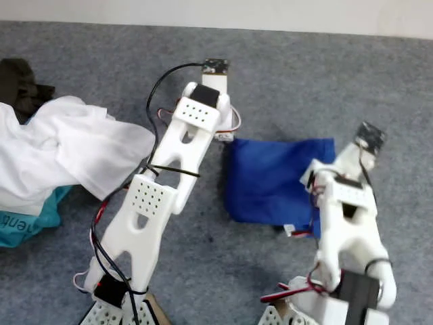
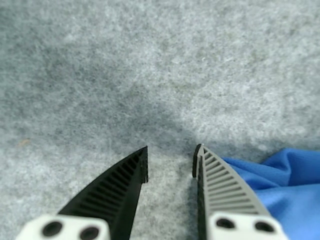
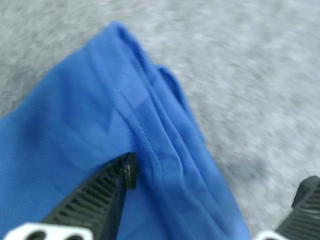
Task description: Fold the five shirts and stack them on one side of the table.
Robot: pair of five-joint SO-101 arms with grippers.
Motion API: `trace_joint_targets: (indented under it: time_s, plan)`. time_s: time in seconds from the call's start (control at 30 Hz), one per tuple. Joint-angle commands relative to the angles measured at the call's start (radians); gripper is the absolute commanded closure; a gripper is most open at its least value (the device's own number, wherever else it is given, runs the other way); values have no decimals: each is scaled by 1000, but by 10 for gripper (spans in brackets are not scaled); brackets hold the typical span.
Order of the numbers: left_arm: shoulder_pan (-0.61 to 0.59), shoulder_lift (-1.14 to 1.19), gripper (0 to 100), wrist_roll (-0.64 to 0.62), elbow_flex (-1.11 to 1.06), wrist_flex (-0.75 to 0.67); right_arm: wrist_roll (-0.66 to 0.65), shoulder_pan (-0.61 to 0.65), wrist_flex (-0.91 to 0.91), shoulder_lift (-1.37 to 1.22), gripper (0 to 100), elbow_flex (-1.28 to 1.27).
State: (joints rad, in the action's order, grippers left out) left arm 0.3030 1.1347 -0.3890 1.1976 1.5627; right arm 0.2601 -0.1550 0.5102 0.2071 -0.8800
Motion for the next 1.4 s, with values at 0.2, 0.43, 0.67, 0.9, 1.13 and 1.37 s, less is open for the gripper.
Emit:
trace_joint_targets:
  time_s: [0.2,0.43,0.67,0.9,1.13,1.37]
  plan:
    - [-13,-12,835,-3,10,-8,-163,113,19,-179,628,171]
    - [-22,-12,835,-5,8,-8,-215,125,117,-188,704,177]
    - [-21,-12,835,-6,8,-8,-219,122,220,-191,745,170]
    - [-22,-12,835,-8,8,-8,-213,74,140,-183,975,168]
    - [-42,-10,835,-8,8,-15,-210,-133,134,-189,992,263]
    - [-45,-10,835,-8,7,-15,-160,-363,102,-191,993,369]
